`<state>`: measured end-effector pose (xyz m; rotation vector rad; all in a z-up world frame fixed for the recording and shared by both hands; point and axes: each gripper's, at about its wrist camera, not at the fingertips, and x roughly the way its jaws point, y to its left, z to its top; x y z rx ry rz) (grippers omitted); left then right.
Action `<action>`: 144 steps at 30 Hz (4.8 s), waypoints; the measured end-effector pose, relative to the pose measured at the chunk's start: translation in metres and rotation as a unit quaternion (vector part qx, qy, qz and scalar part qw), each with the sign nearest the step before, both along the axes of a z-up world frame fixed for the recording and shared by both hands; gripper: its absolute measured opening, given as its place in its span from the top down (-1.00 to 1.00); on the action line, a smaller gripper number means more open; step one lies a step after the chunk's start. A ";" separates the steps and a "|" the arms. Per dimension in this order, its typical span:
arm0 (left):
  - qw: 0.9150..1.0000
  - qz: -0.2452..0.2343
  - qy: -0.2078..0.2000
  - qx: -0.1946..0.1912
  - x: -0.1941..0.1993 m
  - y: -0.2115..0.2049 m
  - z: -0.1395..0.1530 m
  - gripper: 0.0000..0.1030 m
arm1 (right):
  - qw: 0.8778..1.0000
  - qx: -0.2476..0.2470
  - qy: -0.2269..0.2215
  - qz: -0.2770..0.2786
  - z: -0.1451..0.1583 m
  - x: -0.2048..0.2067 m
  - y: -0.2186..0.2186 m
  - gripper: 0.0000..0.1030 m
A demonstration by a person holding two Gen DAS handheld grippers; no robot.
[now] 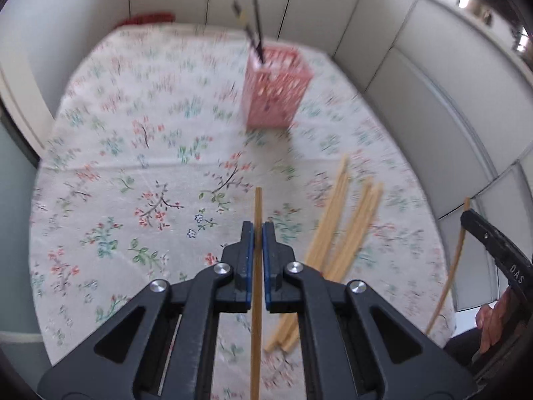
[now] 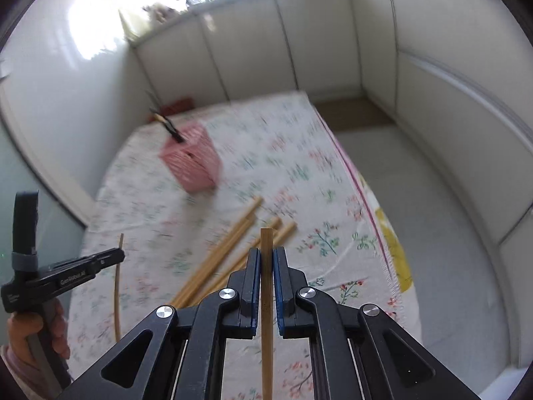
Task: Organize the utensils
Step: 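Lift the wooden chopstick with the left tool while the right tool grasps another wooden chopstick, then lower the left tool's wooden chopstick into the pink holder while the right tool carries its chopstick, then move the open left tool back to the wooden chopstick pile and grasp one, then lift the wooden chopstick with the left tool while the right tool grasps another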
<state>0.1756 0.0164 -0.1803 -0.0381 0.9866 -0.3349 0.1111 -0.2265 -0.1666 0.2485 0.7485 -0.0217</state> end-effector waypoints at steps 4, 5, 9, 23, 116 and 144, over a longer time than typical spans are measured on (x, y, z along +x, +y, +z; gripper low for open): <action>0.998 0.004 -0.062 -0.022 -0.027 0.008 0.044 0.89 | 0.999 0.012 -0.036 0.013 0.025 -0.020 0.006 0.85; 0.997 0.002 -0.077 -0.028 -0.033 0.009 0.056 0.89 | 0.999 0.010 -0.047 0.015 0.033 -0.026 0.007 0.85; 0.992 0.001 -0.118 -0.048 -0.032 0.009 0.086 0.89 | 0.997 0.007 -0.074 0.016 0.061 -0.040 0.006 0.85; 0.980 -0.005 -0.192 -0.056 0.008 -0.017 0.156 0.89 | 0.995 -0.009 -0.093 0.033 0.125 0.003 0.014 0.85; 0.983 -0.082 0.135 0.098 0.107 -0.175 -0.034 -0.84 | 0.975 0.120 0.114 -0.146 -0.056 -0.012 -0.091 -0.95; 0.987 -0.057 0.113 0.102 0.114 -0.132 -0.058 0.79 | 0.973 0.100 0.148 -0.148 -0.070 0.029 -0.084 -0.88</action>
